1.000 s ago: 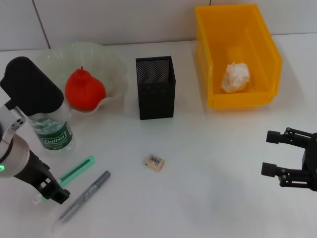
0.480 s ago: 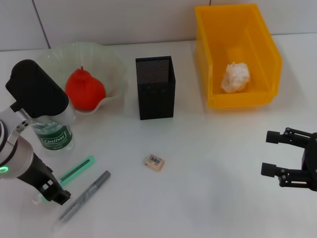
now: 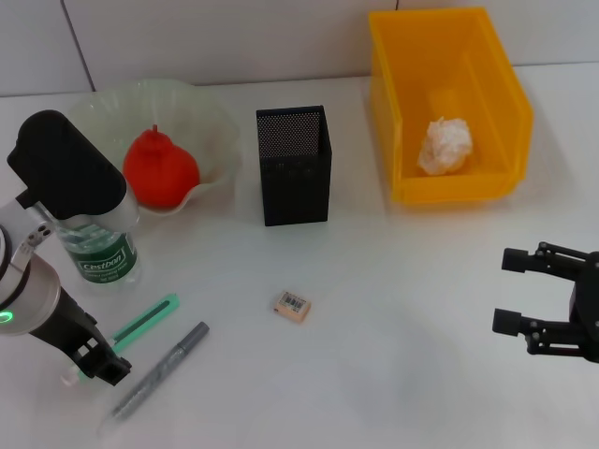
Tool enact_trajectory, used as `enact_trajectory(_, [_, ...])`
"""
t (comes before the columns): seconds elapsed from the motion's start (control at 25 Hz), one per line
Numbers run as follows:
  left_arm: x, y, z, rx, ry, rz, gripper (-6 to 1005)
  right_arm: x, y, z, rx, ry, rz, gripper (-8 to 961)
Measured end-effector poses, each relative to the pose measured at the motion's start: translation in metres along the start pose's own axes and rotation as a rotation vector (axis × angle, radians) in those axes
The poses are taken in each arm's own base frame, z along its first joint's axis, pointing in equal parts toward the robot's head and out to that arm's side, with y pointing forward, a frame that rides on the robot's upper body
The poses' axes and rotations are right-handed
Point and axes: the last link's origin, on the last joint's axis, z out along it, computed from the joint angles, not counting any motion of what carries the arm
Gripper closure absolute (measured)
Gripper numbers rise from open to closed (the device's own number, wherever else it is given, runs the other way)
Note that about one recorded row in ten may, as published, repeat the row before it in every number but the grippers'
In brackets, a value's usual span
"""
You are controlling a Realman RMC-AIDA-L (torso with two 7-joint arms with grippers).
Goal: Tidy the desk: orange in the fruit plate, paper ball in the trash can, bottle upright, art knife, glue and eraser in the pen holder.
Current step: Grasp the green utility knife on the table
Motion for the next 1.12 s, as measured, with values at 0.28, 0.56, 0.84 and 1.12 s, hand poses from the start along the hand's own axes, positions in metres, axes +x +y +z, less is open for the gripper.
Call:
enact_trajectory(0.28, [0.0009, -0.0007, 0.0055, -0.016, -0.040, 0.004, 332, 0.0014, 0.0007, 0.0001, -0.003, 0.008, 0.003, 128])
enact_trajectory(0.56, [0.0024, -0.0001, 0.0049, -0.015, -0.042, 0.011, 370, 0.0019, 0.0019, 0.0000, -0.006, 0.005, 0.006, 128])
enact_trajectory(0.84, [0.0049, -0.0005, 0.0028, -0.007, -0.027, 0.014, 417, 0.0021, 0.0024, 0.0001, -0.010, 0.007, 0.006, 128])
enact_trajectory(1.12, [0.0068, -0.0016, 0.0026, 0.003, -0.028, 0.018, 478, 0.0033, 0.0026, -0.0007, -0.009, 0.014, 0.008, 128])
